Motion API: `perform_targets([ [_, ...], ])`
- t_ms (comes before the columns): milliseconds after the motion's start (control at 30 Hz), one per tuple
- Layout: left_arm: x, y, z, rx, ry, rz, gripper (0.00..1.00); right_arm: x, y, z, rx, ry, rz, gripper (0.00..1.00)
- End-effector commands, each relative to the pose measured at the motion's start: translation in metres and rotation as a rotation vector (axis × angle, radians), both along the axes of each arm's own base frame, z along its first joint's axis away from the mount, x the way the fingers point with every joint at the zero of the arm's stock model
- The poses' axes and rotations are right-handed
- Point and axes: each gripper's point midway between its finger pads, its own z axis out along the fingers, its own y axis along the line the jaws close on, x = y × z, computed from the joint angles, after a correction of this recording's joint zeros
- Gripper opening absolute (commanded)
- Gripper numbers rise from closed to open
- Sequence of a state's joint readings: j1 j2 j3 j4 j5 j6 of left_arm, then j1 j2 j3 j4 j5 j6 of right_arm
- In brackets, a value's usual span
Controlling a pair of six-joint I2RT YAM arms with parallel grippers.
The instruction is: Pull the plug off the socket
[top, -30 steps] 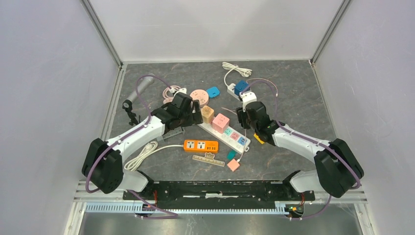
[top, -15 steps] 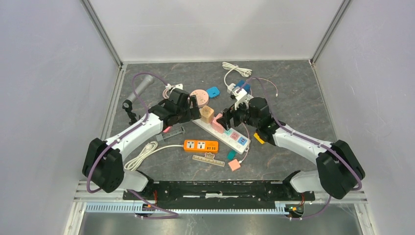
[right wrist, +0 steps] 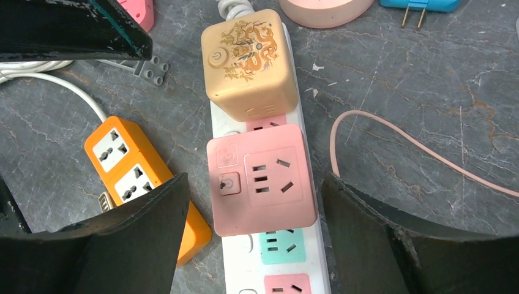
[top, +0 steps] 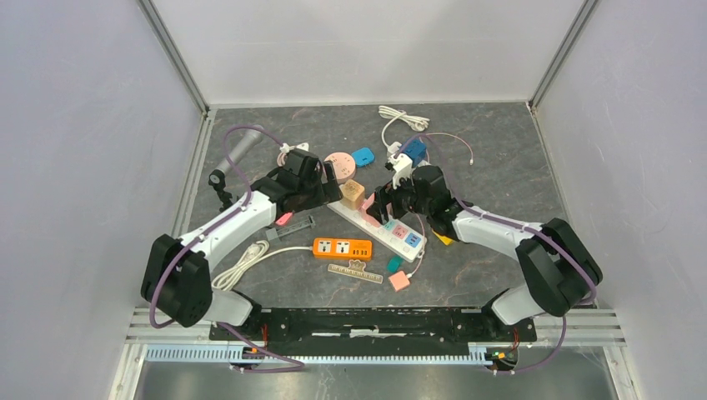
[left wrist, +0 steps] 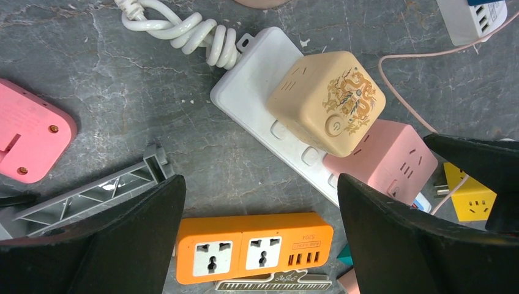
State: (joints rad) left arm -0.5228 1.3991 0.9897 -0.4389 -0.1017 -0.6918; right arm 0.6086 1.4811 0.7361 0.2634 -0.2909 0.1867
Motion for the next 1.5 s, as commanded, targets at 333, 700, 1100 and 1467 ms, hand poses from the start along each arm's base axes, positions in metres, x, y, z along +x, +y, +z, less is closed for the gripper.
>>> perform_targets([
  [333, 0.023, -0.024, 0.007, -0.087, -0.006, -0.016, 1.00, 0.008, 0.011, -0.010, -0.112, -0.085, 0.114, 0.77],
  [700, 0.044, -0.046, -0.014, -0.138, -0.045, -0.057, 0.89, 0.004, 0.018, -0.009, -0.175, -0.178, 0.106, 0.13],
  [1100, 0.013, -0.040, -0.075, -0.057, 0.064, -0.089, 0.56, -0.016, 0.039, 0.019, 0.024, -0.099, 0.145, 0.00],
  [1467, -0.012, -0.022, -0.116, 0.033, 0.132, -0.082, 0.46, -0.018, 0.031, 0.000, -0.191, -0.201, 0.103, 0.00],
])
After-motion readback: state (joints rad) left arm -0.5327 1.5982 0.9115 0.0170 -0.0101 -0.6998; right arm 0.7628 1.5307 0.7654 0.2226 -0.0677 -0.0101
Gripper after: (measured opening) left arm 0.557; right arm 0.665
